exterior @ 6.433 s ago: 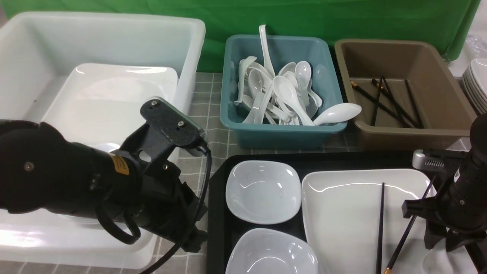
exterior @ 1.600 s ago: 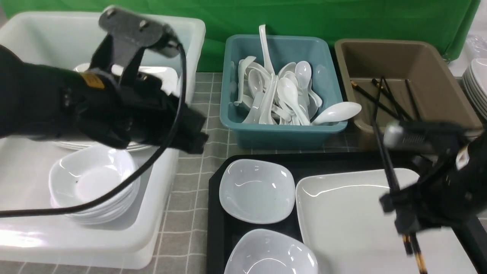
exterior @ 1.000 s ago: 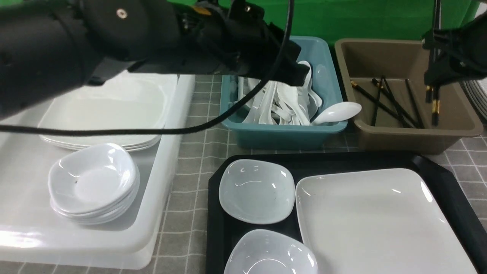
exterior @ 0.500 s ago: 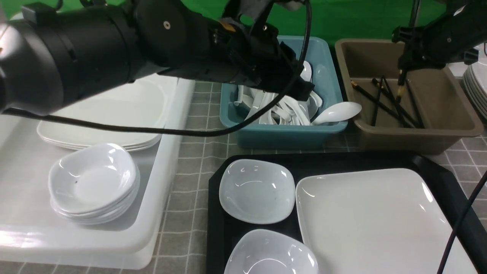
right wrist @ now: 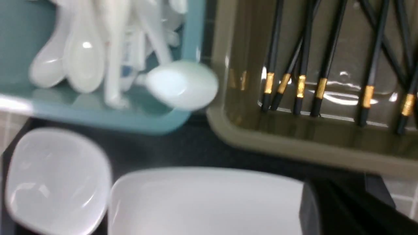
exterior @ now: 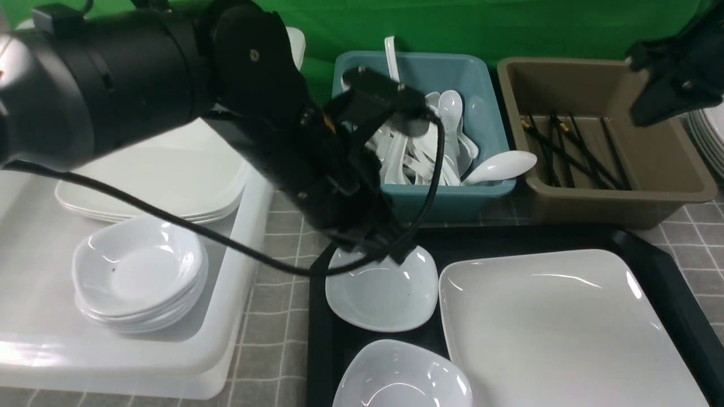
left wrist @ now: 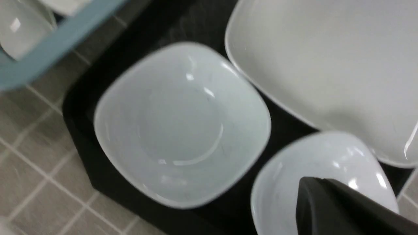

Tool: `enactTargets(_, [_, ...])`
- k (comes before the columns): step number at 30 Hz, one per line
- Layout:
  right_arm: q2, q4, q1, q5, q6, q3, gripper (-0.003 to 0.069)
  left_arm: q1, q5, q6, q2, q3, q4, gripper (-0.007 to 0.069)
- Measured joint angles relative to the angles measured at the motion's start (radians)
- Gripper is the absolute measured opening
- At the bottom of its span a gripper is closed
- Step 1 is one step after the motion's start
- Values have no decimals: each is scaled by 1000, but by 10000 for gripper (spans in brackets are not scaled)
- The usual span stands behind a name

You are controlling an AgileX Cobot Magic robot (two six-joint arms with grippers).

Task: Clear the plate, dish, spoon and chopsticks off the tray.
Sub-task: Use the right arm to put the chopsticks into the small storage box on the right, then use the left arm to grab a small plate from the dinner plate

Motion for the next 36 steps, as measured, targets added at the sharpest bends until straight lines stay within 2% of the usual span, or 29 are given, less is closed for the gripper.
enactTargets(2, [-90, -1, 17, 0, -20, 80, 29, 0, 38, -10, 0, 1, 0, 0])
enactTargets(6, [-382, 4, 125, -11, -92, 351, 27, -19, 71, -15, 0, 58, 4, 0])
enactTargets(9, [-479, 11, 178, -26, -97, 458, 27, -47, 67, -18, 6, 95, 18, 0])
enactTargets(12, [-598, 15, 258, -52, -74, 592, 27, -100, -10, -74, 30, 164, 79, 13])
enactTargets(14, [-653, 15, 304, -56, -60, 648, 27, -118, -84, -150, 59, 184, 141, 48])
enactTargets(18, [-699, 15, 357, -55, -59, 680, 27, -119, -135, -199, 94, 187, 164, 129])
enactTargets(26, [-723, 16, 420, -56, -58, 687, 27, -120, -206, -220, 194, 187, 165, 391])
enactTargets(31, [-728, 16, 420, -56, -58, 687, 27, -122, -232, -221, 235, 187, 153, 435])
enactTargets(34, [-728, 16, 420, -57, -57, 687, 27, -124, -235, -221, 248, 186, 149, 428])
enactTargets(36, [-728, 16, 420, -61, -57, 687, 27, -124, -231, -221, 253, 181, 149, 398])
